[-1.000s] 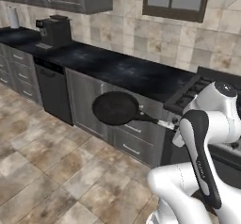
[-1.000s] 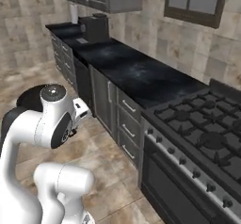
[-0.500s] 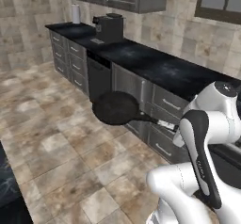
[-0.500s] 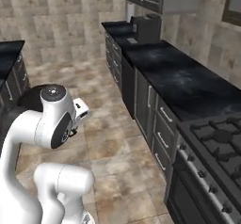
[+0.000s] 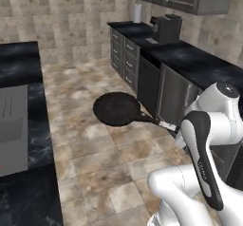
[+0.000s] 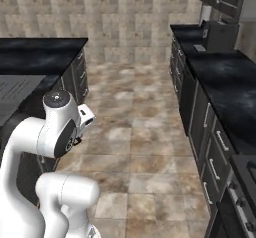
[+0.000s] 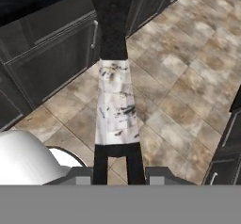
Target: Move the pot and pan from the stove into the sink.
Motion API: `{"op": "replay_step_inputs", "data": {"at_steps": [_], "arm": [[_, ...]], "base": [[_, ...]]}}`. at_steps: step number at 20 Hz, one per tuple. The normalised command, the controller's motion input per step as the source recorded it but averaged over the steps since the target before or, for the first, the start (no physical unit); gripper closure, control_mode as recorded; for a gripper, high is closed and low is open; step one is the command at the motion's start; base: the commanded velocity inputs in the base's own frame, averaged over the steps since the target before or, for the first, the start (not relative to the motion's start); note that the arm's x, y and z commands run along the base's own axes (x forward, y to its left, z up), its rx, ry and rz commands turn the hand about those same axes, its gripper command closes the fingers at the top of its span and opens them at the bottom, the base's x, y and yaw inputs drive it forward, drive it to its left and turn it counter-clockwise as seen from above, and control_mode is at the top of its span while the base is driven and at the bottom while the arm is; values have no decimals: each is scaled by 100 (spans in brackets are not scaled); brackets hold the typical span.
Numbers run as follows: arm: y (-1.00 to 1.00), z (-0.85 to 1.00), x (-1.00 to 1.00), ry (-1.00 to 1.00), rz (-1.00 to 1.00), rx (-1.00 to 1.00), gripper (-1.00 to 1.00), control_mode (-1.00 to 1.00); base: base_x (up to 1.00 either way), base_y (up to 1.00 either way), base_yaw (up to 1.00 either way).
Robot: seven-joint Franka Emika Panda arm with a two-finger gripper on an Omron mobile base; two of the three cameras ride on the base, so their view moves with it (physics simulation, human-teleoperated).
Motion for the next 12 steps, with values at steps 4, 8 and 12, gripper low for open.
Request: {"op": "replay_step_inputs", "data": {"at_steps": [4,8,12], "arm": [[0,0,0,0,0,0,100,100],[0,0,0,0,0,0,100,100],[0,0,0,0,0,0,100,100]], "base": [[-7,1,28],[0,-10,-1],[15,-56,-19]]}}
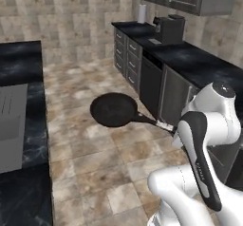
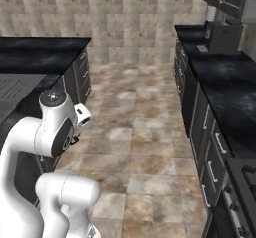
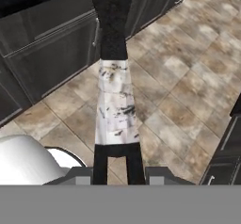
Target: Move the pot and pan from the stove into the sink.
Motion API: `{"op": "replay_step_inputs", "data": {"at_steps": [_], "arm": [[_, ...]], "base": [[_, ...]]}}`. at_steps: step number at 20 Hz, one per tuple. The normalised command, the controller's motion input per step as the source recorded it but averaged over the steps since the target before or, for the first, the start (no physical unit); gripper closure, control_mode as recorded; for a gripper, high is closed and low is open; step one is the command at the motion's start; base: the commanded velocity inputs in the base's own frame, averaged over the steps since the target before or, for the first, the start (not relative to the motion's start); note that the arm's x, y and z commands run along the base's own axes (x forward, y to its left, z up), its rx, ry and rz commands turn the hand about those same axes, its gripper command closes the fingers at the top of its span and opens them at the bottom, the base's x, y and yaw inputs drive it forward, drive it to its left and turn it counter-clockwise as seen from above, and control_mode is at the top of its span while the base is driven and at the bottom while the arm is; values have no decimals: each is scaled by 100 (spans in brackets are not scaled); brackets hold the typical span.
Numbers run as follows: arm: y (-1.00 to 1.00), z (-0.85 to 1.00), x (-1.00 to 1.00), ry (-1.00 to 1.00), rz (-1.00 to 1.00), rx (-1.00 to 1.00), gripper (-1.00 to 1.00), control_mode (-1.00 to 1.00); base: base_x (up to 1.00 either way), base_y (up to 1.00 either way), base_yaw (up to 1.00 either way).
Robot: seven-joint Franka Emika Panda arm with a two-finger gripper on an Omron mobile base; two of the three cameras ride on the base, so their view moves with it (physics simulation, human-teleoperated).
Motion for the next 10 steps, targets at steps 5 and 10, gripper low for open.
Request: {"op": "replay_step_inputs", "data": {"at_steps": [5,10], "arm": [[0,0,0,0,0,0,100,100],[0,0,0,0,0,0,100,100]], "base": [[4,-44,-22],[14,-2,-2]]}}
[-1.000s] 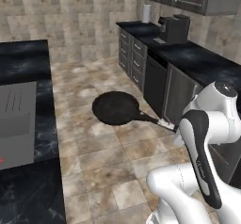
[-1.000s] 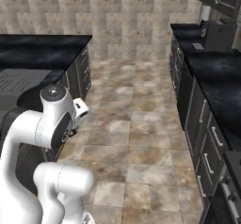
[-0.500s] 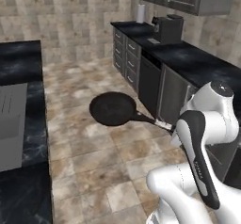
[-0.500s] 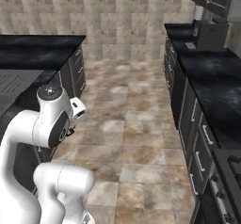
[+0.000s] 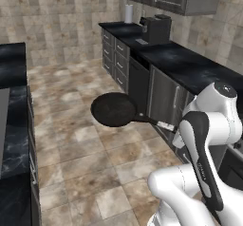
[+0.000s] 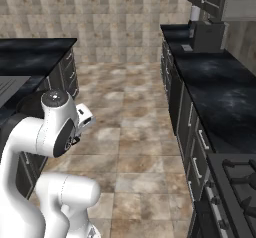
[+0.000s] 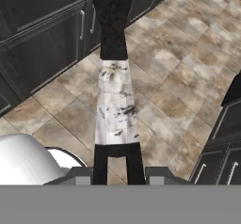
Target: Move the pot and pan from the stove into the sink.
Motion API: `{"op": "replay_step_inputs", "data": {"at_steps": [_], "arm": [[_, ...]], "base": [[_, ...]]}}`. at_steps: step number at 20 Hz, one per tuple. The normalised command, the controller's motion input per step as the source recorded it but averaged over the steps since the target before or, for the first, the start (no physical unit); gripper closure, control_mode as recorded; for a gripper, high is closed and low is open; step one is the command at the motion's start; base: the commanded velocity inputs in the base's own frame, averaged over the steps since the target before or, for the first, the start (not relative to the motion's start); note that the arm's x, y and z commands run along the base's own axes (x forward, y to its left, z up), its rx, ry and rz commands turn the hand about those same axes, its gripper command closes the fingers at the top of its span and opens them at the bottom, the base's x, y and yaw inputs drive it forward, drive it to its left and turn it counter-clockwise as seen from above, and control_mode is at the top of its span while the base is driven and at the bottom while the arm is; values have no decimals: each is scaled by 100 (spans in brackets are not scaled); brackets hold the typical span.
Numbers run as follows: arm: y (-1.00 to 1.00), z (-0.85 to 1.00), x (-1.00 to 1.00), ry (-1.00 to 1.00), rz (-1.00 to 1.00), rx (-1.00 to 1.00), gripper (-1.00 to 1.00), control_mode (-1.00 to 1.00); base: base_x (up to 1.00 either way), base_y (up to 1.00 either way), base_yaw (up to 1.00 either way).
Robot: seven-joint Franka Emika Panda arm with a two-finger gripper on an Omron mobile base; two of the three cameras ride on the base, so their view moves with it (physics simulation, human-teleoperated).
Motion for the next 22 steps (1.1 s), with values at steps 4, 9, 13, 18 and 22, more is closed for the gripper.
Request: {"op": "replay_step_inputs", "data": {"at_steps": [4,9,13,18,22], "arm": [[0,0,0,0,0,0,100,100],[0,0,0,0,0,0,100,100],[0,0,0,0,0,0,100,100],[0,0,0,0,0,0,100,100],[0,0,0,0,0,0,100,100]], "base": [[67,9,-3],[89,19,-5],[92,24,-5],[84,25,-6],[65,19,-4]]}}
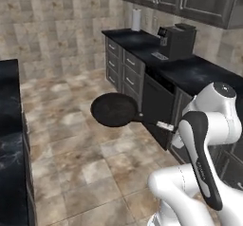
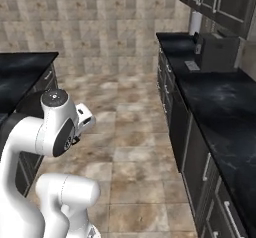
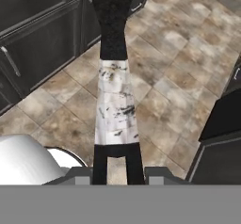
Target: Move the pot and pan from the stove into the sink.
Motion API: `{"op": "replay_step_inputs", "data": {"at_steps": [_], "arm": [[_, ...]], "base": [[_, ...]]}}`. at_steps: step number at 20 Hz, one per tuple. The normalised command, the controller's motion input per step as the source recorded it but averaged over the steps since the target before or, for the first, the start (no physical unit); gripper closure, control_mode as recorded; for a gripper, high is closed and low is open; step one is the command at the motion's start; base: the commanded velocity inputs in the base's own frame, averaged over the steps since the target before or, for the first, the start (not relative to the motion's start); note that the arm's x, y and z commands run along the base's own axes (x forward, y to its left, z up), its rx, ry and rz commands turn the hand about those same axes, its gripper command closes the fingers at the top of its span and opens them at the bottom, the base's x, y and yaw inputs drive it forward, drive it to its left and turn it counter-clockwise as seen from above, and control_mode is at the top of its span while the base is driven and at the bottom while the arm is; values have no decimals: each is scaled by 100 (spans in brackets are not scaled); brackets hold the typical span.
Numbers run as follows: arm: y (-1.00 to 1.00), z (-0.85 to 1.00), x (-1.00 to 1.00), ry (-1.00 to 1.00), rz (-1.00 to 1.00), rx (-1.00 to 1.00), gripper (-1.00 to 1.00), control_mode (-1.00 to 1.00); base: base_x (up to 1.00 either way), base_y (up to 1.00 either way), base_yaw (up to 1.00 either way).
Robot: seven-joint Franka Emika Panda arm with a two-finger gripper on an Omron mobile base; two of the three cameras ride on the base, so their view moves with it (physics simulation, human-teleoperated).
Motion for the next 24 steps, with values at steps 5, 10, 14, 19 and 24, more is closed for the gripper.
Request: {"op": "replay_step_inputs", "data": {"at_steps": [5,10,14,19,24], "arm": [[0,0,0,0,0,0,100,100],[0,0,0,0,0,0,100,100],[0,0,0,0,0,0,100,100],[0,0,0,0,0,0,100,100],[0,0,0,0,0,0,100,100]], "base": [[23,2,21],[5,0,42],[0,0,47],[-1,0,49],[0,0,49]]}}
